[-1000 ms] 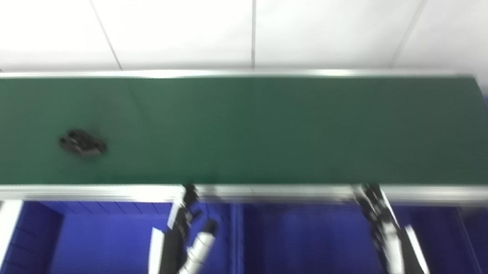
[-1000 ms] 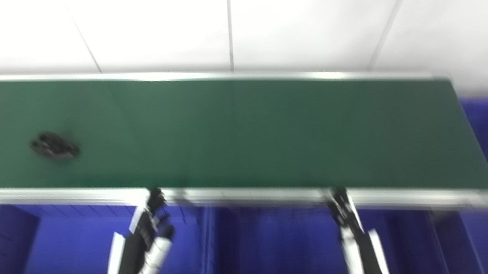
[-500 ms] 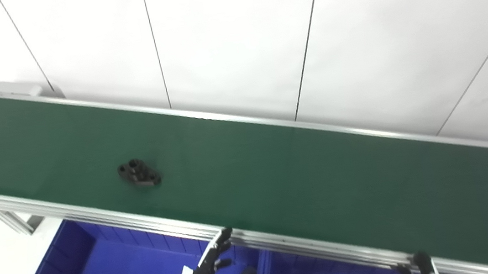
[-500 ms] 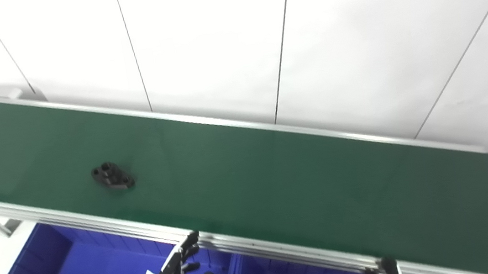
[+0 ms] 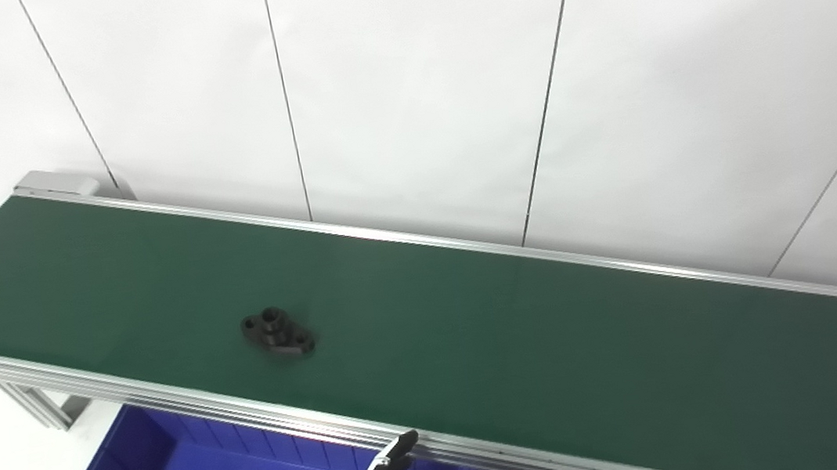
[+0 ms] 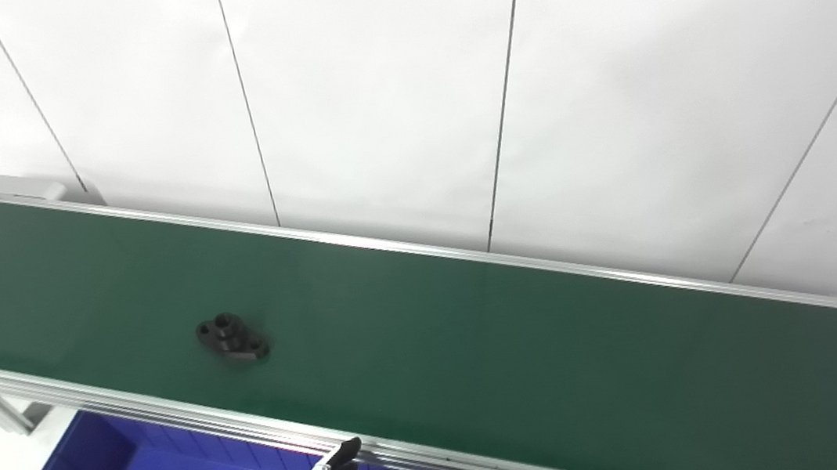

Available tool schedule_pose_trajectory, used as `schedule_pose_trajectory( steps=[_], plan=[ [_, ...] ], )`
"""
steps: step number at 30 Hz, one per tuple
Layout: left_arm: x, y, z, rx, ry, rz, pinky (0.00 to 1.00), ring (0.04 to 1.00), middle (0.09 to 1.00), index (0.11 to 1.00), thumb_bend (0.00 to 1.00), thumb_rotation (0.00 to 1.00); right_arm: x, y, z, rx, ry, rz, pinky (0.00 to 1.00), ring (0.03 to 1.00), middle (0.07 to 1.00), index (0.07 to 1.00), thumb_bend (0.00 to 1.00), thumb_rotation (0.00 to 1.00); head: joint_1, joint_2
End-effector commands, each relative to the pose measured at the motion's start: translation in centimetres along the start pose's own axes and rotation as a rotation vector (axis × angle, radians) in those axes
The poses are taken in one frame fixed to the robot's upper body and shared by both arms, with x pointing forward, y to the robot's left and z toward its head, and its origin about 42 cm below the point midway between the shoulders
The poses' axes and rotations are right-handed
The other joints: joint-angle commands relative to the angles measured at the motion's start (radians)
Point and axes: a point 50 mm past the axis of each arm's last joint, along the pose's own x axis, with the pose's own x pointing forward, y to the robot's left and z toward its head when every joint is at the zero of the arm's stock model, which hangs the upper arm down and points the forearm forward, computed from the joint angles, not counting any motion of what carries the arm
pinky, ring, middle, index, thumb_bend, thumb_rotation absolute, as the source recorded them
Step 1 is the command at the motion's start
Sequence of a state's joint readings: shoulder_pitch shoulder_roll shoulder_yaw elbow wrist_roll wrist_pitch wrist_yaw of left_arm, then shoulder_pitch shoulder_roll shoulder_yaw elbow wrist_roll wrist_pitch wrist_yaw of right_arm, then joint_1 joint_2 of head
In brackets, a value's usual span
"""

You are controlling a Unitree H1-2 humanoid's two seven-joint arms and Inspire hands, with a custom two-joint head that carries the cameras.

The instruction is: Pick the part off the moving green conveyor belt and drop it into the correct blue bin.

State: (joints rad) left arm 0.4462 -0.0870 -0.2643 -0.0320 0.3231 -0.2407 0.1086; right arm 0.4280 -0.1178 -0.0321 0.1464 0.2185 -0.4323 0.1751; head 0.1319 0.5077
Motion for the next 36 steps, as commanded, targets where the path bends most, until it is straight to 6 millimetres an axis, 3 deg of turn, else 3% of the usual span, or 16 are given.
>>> schedule_pose_trajectory(
  steps=[1,3,10,12,13,17,22,29,36],
  plan=[
    [1.1,-3.3,2.2,-0.084,-0.085,-0.007,0.76,0.875,0.905,0.877,0.52,0.63,0.4,-0.4,0.7,-0.03,-0.047,0.035,1.0,0.994,1.0,1.0,0.75,0.93,0.0,0.006],
    [1.1,-3.3,2.2,-0.087,-0.085,-0.006,0.75,0.871,0.901,0.871,0.53,0.62,0.4,-0.5,0.7,-0.052,-0.043,0.039,1.0,0.976,1.0,1.0,0.71,0.85,0.0,0.011],
    [0.8,-3.2,2.9,-0.09,-0.085,-0.005,0.75,0.865,0.893,0.865,0.53,0.62,0.3,-0.2,2.4,-0.26,-0.05,0.003,0.87,0.896,0.964,1.0,0.7,0.76,-0.017,0.059],
    [0.7,-2.9,3.0,-0.081,-0.08,-0.006,0.76,0.87,0.898,0.875,0.53,0.63,0.5,0.0,3.6,-0.338,-0.097,-0.007,0.8,0.85,0.921,1.0,0.68,0.6,-0.038,0.071],
    [0.7,-2.8,3.0,-0.076,-0.078,-0.007,0.76,0.87,0.897,0.875,0.53,0.63,0.6,0.1,4.0,-0.36,-0.115,-0.013,0.8,0.849,0.919,1.0,0.68,0.59,-0.038,0.071],
    [0.8,-2.1,3.1,-0.063,-0.066,-0.008,0.76,0.871,0.903,0.887,0.53,0.67,2.0,1.0,6.6,-0.479,-0.183,-0.016,0.78,0.842,0.901,0.973,0.8,0.5,-0.077,0.088],
    [1.0,-1.7,3.2,-0.051,-0.071,-0.018,0.74,0.849,0.89,0.891,0.54,0.69,4.5,2.7,9.8,-0.578,-0.245,0.015,0.73,0.832,0.897,0.926,0.88,0.42,-0.096,0.093],
    [1.0,-1.6,3.1,-0.048,-0.076,-0.018,0.76,0.85,0.874,0.894,0.54,0.71,9.6,6.3,14.6,-0.721,-0.351,0.078,0.66,0.802,0.875,0.884,0.91,0.42,-0.116,0.101],
    [0.8,-1.7,3.2,-0.037,-0.077,-0.02,0.77,0.851,0.868,0.896,0.54,0.73,13.8,9.9,17.8,-0.884,-0.375,0.115,0.6,0.758,0.834,0.861,0.93,0.46,-0.117,0.108]
  ],
)
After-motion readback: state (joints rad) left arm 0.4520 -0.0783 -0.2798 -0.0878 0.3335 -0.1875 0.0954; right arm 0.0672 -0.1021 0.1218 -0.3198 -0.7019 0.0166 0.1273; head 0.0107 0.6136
